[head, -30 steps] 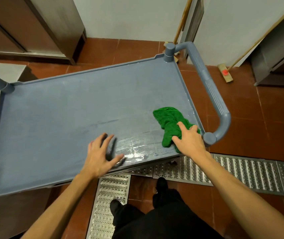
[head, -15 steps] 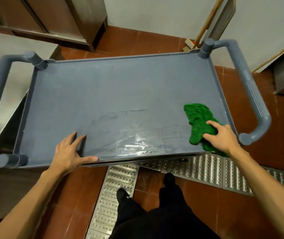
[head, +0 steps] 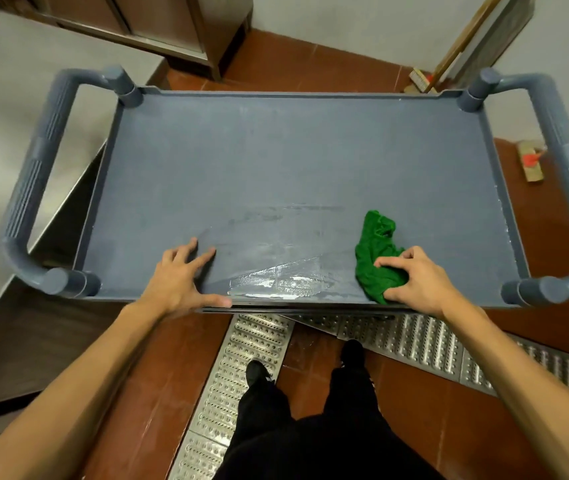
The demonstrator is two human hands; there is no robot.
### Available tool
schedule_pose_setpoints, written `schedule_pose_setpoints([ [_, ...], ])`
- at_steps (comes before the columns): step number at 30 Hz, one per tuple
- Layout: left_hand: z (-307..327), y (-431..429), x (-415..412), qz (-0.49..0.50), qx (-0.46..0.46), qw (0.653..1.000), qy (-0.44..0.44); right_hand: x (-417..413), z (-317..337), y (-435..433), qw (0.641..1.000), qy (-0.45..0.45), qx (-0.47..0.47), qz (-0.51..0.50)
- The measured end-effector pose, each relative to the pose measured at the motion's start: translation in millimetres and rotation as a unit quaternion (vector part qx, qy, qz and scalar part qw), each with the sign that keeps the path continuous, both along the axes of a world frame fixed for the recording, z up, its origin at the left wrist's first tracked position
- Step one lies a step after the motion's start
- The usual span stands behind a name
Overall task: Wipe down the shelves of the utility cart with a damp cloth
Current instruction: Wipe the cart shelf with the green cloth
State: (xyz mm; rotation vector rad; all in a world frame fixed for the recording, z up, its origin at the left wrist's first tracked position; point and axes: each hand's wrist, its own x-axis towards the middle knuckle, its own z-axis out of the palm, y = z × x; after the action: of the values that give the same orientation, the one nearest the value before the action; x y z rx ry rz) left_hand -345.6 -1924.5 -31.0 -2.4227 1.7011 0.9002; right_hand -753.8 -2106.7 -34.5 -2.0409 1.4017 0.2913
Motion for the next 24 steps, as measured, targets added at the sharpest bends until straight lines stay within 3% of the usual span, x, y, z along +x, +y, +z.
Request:
schedule_pose_setpoints([
  [5,6,4,38,-0.084,0.021,0.996,0.010,17,0,10,1.000,0.009,-0.008,0.018],
  [24,-3,8,44,-0.057,-0.044,0.997,0.022,173,-3,60,0.988,0.008,-0.038,0.147],
])
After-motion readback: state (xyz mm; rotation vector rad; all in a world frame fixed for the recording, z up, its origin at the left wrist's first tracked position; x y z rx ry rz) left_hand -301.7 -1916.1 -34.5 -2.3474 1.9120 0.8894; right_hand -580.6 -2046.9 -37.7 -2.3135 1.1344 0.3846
